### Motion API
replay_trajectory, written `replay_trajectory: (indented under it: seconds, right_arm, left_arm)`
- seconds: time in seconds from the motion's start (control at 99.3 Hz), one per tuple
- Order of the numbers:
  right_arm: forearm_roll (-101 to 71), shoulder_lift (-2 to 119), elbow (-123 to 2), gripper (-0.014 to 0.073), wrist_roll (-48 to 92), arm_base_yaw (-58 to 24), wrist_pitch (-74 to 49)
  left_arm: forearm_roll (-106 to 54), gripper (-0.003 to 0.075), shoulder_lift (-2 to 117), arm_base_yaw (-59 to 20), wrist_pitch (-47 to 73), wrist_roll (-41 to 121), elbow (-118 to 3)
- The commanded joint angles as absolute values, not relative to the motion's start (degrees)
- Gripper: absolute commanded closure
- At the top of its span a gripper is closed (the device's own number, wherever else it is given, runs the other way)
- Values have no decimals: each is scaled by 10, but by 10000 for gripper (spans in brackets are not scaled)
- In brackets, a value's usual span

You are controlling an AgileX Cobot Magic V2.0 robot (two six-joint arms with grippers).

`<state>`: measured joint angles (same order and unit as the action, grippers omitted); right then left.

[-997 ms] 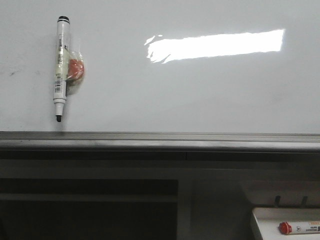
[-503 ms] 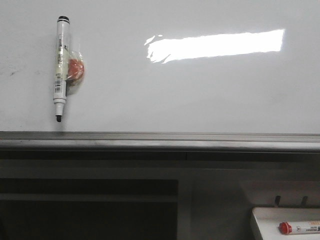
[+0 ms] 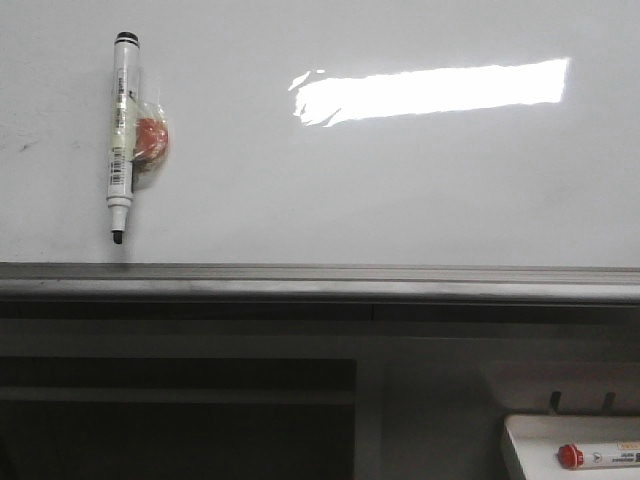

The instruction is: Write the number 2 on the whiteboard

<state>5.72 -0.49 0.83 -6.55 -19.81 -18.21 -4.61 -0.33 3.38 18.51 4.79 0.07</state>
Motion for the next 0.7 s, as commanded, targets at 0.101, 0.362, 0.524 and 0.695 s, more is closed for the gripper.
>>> replay_trajectory:
  seconds: [0.101, 0.362, 0.524, 0.695]
  right_arm:
    - [77, -18, 23, 664, -61, -196, -175]
    - [270, -18, 22, 664, -61, -196, -179]
    - [320, -18, 22, 664, -61, -196, -107]
    - [319, -18, 22, 664, -61, -196, 33]
  left_arm:
    - [-51, 741, -18, 36, 146, 46, 7]
    - [-51, 741, -18, 36, 131, 46, 7]
    - [-132, 741, -18, 36, 61, 44, 7]
    - [-359, 741, -18, 36, 32, 44, 7]
